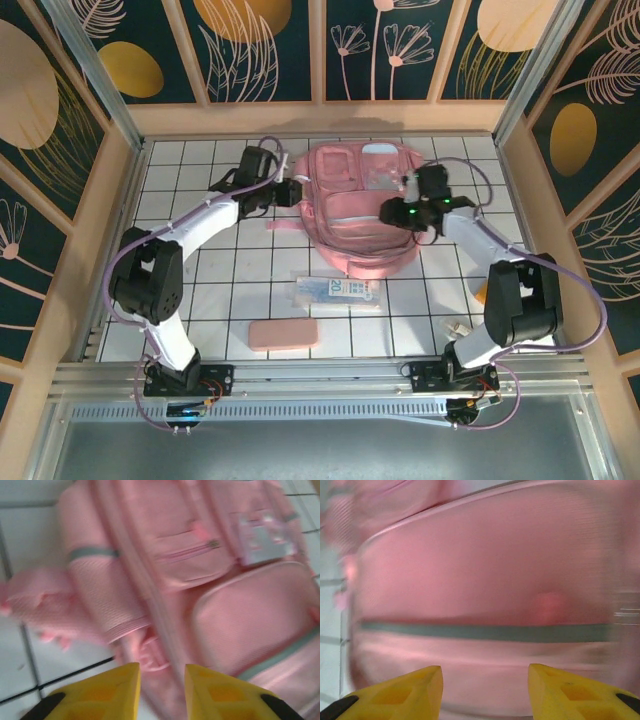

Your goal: Pack books, pencil case, and school supplies into a backpack

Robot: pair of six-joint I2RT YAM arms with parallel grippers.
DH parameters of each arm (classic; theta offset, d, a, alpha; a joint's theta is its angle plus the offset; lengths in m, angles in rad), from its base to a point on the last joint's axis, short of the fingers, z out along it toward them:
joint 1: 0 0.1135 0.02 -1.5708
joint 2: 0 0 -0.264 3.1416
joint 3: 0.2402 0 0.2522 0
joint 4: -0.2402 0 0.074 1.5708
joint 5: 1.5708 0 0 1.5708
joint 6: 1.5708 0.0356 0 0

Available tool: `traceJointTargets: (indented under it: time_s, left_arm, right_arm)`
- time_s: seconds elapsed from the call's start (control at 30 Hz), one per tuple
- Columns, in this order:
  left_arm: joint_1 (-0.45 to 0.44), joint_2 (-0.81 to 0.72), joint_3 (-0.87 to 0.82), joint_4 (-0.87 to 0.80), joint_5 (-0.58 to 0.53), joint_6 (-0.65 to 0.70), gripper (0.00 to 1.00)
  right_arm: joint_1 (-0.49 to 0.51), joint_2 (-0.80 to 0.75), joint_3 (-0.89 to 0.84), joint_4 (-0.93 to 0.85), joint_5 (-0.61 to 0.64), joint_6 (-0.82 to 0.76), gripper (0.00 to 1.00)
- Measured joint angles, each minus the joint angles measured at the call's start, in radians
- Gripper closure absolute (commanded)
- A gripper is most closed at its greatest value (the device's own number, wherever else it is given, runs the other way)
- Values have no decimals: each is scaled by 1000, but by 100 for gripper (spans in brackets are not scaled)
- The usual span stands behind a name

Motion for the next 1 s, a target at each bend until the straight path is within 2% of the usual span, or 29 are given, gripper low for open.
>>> traceJointTargets:
  time_s: [0.07, 0.13, 0.2, 0.23, 0.3, 0.5, 0.63, 0.87, 1.0]
  left_arm:
    - [43, 9, -37, 18, 14, -31, 85]
    - [68, 27, -61, 57, 36, -41, 87]
    - [73, 32, -106, 123, 73, -44, 89]
    - [73, 32, -144, 167, 100, -43, 94]
    - [74, 30, -217, 256, 143, -41, 94]
    - [132, -1, -460, 557, 225, -97, 87]
    - [156, -19, -488, 663, 270, -61, 83]
    - [152, -77, -613, 899, 311, 79, 72]
    - [152, -65, -635, 969, 341, 132, 63]
  right_arm:
    - [93, 0, 32, 3, 16, -26, 50]
    - [158, 11, 78, 10, 29, -37, 49]
    - [196, 55, 148, 21, 39, -35, 49]
    - [211, 94, 195, 31, 45, -32, 49]
    - [239, 184, 294, 46, 63, -24, 49]
    - [354, 494, 621, 18, 193, 58, 47]
    - [420, 629, 770, -71, 310, 103, 47]
    - [415, 778, 953, -158, 422, 119, 50]
    - [404, 856, 1030, -172, 446, 126, 55]
